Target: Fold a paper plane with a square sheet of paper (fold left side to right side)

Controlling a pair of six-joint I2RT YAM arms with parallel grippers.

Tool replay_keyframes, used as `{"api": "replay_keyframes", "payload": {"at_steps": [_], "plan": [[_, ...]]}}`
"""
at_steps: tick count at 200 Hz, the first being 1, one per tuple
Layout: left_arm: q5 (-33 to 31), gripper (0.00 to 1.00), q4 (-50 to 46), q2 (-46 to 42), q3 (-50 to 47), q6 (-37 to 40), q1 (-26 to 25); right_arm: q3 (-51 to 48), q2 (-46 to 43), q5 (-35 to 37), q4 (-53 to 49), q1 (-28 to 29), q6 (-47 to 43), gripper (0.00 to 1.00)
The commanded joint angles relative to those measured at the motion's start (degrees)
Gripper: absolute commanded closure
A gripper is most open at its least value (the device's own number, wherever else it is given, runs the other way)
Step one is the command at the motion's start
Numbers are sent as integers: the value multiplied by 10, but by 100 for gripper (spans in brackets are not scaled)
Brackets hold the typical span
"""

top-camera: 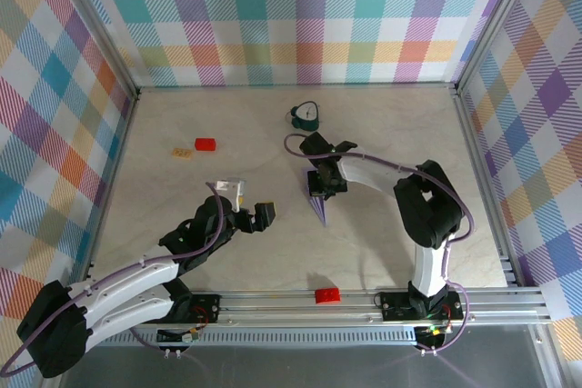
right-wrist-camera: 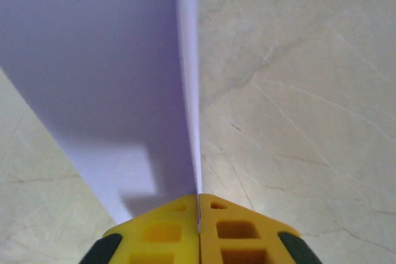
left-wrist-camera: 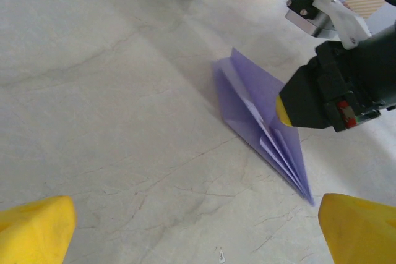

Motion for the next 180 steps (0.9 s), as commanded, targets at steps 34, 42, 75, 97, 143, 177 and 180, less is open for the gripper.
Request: {"api": "replay_keyframes", "payload": {"at_steps": [34,42,75,97,143,177,180], "plan": [[-25,0,-68,-40,64,94,6,-105,-151,-63,71,-41,10,100],[-26,0,-85,-45,78,115,6,-127,-176,-83,90,-50,9,100],[-29,0,-136,-68,132,198,6,-207,-263,-171,160,-100,16,100],[-16,0,-132,-85,143,265,7,-252,-300,-234,205,-134,30,100],[29,0,-145,-83,165,422,6,-303,-310,-315,264,-166,36,100],[119,0,-144,-53,124,490,6,-310,-282,-328,298,-172,39,100],[125,0,-139,-49,114,492,6,-309,-279,-330,299,-171,39,100]]}}
